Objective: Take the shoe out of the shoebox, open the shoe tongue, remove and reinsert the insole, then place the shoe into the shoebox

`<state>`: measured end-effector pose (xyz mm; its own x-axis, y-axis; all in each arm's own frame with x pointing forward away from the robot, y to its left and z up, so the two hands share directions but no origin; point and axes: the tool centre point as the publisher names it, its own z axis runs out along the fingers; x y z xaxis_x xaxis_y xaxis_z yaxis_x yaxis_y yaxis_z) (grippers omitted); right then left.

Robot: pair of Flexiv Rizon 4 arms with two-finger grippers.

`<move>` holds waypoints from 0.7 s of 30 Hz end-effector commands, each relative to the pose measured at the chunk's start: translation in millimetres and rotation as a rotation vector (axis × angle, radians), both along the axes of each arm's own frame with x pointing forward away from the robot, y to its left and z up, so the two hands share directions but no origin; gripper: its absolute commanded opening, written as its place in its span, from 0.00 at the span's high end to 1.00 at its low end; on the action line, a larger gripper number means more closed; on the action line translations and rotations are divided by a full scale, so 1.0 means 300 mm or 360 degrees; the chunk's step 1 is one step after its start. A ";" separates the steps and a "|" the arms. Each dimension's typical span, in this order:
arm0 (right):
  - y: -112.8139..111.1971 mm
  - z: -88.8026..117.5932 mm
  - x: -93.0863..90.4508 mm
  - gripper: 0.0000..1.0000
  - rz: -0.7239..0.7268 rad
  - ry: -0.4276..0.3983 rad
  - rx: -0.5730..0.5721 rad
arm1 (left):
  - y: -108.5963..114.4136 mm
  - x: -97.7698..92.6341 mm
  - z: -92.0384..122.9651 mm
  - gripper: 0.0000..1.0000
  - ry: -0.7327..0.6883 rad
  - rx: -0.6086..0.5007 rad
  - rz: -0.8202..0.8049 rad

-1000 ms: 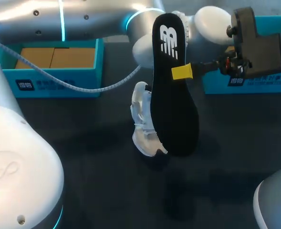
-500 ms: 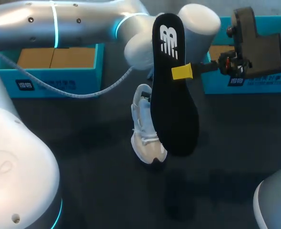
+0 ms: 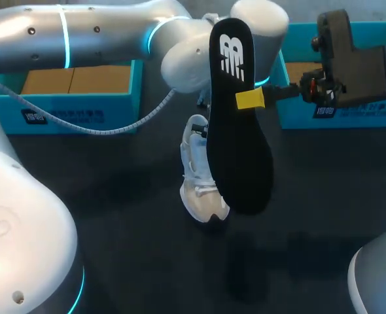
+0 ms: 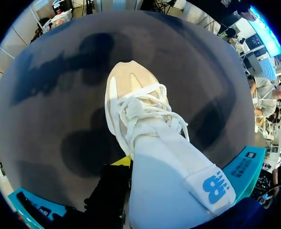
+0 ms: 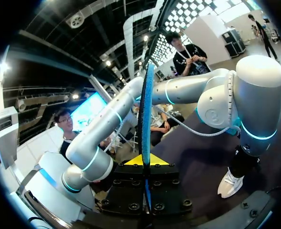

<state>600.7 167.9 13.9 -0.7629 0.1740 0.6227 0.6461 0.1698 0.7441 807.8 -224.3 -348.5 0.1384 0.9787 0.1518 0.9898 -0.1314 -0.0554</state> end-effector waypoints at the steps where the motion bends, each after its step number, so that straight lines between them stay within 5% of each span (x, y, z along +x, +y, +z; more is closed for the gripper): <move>1: 0.013 0.001 0.012 1.00 0.0006 0.0003 -0.0005 | 0.033 -0.012 0.072 0.00 -0.0030 -0.0055 -0.0006; 21: 0.013 0.001 0.012 1.00 0.0006 0.0003 -0.0005 | 0.007 -0.030 0.034 0.00 0.0037 0.0059 0.0003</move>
<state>600.7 167.9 13.9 -0.7629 0.1739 0.6226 0.6460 0.1699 0.7441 793.7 -214.9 -341.2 0.1465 0.9716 0.1860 0.9879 -0.1339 -0.0784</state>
